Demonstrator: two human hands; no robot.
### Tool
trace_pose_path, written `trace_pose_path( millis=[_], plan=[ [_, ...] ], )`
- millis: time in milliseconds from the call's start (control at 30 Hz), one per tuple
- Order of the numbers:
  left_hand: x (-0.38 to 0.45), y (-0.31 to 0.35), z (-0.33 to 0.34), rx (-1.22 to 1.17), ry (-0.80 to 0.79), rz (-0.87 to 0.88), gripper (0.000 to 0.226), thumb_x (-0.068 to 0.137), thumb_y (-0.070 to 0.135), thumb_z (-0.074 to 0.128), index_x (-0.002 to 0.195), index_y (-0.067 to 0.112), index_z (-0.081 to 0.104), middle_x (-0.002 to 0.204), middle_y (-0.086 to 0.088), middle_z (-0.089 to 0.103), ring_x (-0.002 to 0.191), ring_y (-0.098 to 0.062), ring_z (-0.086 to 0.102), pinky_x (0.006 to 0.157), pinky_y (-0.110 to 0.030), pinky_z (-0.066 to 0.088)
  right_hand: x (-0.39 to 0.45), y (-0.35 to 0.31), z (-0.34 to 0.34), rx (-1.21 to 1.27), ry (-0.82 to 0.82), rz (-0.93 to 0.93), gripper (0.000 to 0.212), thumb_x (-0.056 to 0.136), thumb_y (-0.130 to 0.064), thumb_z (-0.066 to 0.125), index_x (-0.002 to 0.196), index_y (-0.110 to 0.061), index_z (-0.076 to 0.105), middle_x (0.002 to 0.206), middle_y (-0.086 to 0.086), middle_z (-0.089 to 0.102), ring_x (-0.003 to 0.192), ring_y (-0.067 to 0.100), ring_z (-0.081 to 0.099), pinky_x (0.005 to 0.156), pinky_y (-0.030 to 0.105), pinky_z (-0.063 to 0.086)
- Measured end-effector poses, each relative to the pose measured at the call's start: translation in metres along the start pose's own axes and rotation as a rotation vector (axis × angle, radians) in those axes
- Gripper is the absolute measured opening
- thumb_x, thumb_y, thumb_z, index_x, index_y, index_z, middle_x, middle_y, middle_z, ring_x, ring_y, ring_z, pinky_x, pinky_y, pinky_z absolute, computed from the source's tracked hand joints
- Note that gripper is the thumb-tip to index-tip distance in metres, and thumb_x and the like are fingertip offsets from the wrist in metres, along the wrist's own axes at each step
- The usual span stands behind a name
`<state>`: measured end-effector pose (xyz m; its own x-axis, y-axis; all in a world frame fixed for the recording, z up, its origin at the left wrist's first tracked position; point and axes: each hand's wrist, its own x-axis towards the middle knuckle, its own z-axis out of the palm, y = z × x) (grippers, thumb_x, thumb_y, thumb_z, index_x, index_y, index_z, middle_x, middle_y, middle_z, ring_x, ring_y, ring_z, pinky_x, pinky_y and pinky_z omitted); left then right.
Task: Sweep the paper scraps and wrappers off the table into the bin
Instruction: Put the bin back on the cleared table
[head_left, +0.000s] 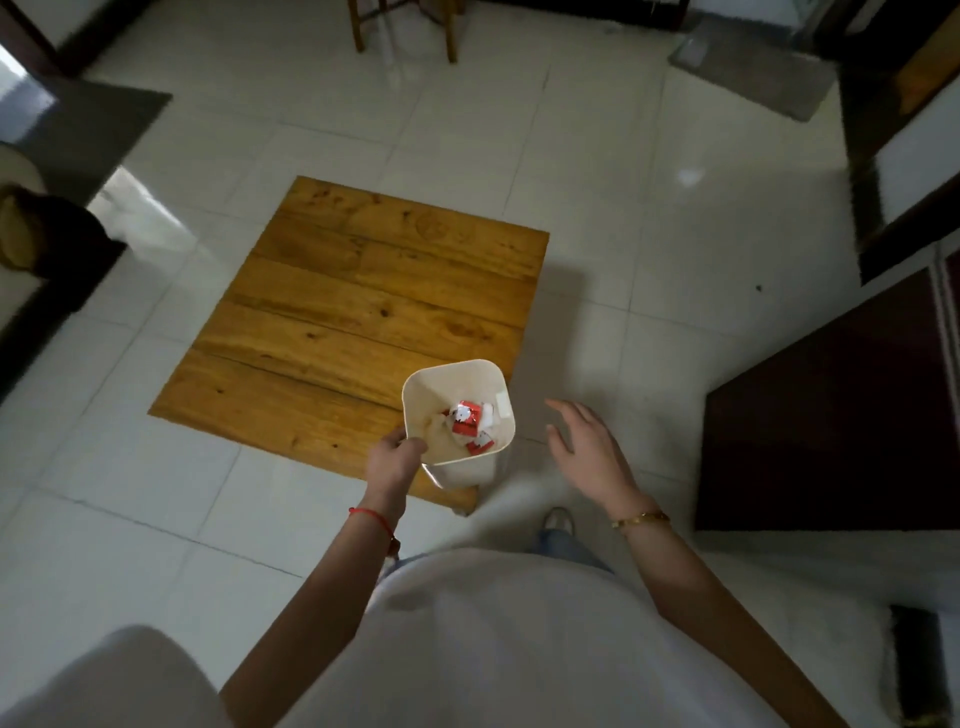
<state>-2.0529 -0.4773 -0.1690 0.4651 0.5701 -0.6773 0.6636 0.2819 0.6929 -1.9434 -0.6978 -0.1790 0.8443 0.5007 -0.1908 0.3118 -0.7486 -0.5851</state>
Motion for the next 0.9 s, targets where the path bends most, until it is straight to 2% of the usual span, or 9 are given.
trace_pose_path(
  millis=[100,200,333,400,500,567,667,800,900],
  plan=[
    [-0.015,0.006,0.034,-0.109,0.076,-0.022,0.032,0.076,0.006,0.053,0.105,0.003,0.065,0.083,-0.005,0.061,0.084,-0.024,0.056,0.072,-0.032,0.048,0.016,0.024,-0.030,-0.044,-0.057,-0.077,0.042,0.098,-0.027,0.045,0.139,-0.016,0.044,0.140,0.006,0.049,0.129,0.022,0.044,0.106,0.029,0.033],
    [-0.024,0.013,0.058,-0.171,0.132,-0.045,0.018,0.072,0.011,0.054,0.085,0.007,0.065,0.080,-0.006,0.060,0.081,-0.024,0.057,0.076,-0.036,0.050,0.035,0.039,-0.048,-0.055,-0.115,-0.138,0.042,0.098,-0.027,0.045,0.139,-0.016,0.045,0.139,0.006,0.050,0.128,0.021,0.044,0.103,0.027,0.034],
    [-0.021,0.020,0.075,-0.196,0.181,-0.073,0.011,0.075,0.007,0.052,0.078,0.009,0.062,0.080,-0.005,0.061,0.085,-0.027,0.060,0.081,-0.042,0.054,0.062,0.045,-0.057,-0.063,-0.171,-0.205,0.041,0.098,-0.026,0.046,0.137,-0.015,0.045,0.138,0.007,0.051,0.129,0.021,0.044,0.100,0.026,0.034],
    [-0.016,0.025,0.079,-0.221,0.218,-0.085,0.011,0.076,0.008,0.052,0.081,0.009,0.062,0.081,-0.005,0.061,0.086,-0.027,0.060,0.081,-0.042,0.055,0.078,0.045,-0.058,-0.067,-0.204,-0.241,0.041,0.098,-0.026,0.046,0.137,-0.015,0.046,0.137,0.007,0.051,0.128,0.021,0.045,0.100,0.027,0.036],
    [-0.001,0.032,0.083,-0.272,0.272,-0.096,0.011,0.079,0.010,0.052,0.081,0.012,0.063,0.078,-0.002,0.059,0.076,-0.019,0.055,0.063,-0.030,0.051,0.106,0.041,-0.058,-0.069,-0.247,-0.279,0.041,0.098,-0.027,0.046,0.137,-0.015,0.046,0.138,0.006,0.051,0.127,0.021,0.046,0.098,0.028,0.039],
    [0.012,0.036,0.084,-0.313,0.314,-0.120,0.012,0.081,0.010,0.051,0.083,0.011,0.062,0.076,-0.001,0.058,0.073,-0.017,0.053,0.057,-0.025,0.044,0.126,0.038,-0.057,-0.069,-0.271,-0.303,0.040,0.098,-0.028,0.045,0.137,-0.016,0.046,0.139,0.005,0.050,0.127,0.020,0.047,0.098,0.028,0.040],
    [0.040,0.043,0.083,-0.383,0.375,-0.156,0.012,0.082,0.012,0.052,0.083,0.012,0.063,0.076,0.001,0.059,0.072,-0.013,0.054,0.059,-0.024,0.045,0.165,0.032,-0.053,-0.072,-0.318,-0.353,0.039,0.098,-0.029,0.044,0.136,-0.017,0.046,0.139,0.004,0.050,0.127,0.020,0.047,0.099,0.030,0.042],
    [0.084,0.055,0.079,-0.454,0.409,-0.196,0.029,0.082,0.016,0.051,0.106,0.009,0.064,0.092,-0.001,0.065,0.088,-0.018,0.060,0.072,-0.028,0.049,0.225,0.014,-0.044,-0.099,-0.388,-0.420,0.038,0.099,-0.028,0.044,0.135,-0.017,0.047,0.140,0.003,0.049,0.127,0.020,0.047,0.099,0.030,0.042],
    [0.116,0.070,0.073,-0.513,0.452,-0.202,0.036,0.080,0.015,0.051,0.113,0.004,0.064,0.094,-0.005,0.065,0.092,-0.022,0.060,0.070,-0.027,0.052,0.269,-0.006,-0.036,-0.138,-0.434,-0.455,0.039,0.099,-0.027,0.044,0.137,-0.017,0.046,0.141,0.002,0.048,0.129,0.019,0.045,0.100,0.030,0.042]
  ],
)
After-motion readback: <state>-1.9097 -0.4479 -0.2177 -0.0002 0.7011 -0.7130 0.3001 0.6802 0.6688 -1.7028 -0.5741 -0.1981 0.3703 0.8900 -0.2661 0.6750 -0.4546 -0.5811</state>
